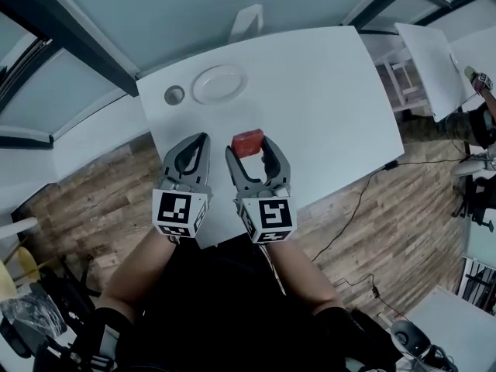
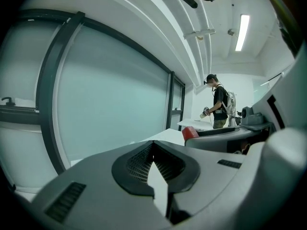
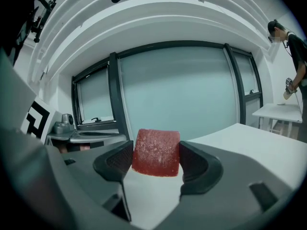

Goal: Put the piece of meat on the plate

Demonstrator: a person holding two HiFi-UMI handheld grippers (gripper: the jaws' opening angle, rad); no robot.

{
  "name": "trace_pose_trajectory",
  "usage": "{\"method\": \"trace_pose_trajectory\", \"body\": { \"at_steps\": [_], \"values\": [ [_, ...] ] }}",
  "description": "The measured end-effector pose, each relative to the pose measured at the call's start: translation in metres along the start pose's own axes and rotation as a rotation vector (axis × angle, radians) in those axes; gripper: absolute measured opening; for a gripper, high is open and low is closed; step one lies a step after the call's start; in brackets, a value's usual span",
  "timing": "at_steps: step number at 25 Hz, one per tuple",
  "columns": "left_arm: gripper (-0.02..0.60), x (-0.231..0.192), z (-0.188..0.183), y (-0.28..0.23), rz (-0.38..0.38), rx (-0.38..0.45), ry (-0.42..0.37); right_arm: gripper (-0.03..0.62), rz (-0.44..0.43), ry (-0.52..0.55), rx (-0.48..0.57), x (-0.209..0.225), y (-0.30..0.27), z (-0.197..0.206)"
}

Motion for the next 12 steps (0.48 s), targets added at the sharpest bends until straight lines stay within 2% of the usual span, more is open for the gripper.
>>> {"method": "trace_pose_trajectory", "body": {
  "at_steps": [6,12],
  "values": [
    [0.003,-0.012,0.005,-0.025,0.014,-0.013,-0.003,0.299,0.014,0.007,-0.038,0.011,-0.024,0.005],
    [0.003,-0.047,0.023,-0.049,-0.007,-0.048,0.019,0.301,0.018,0.02,-0.084,0.014,-0.065,0.022]
  ]
}}
Point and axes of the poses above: the fingertips, and each gripper's own axes: y backward along the fingers, x to its right, z out of its underside, the point moved 1 cm from there along y, backward along the fingers
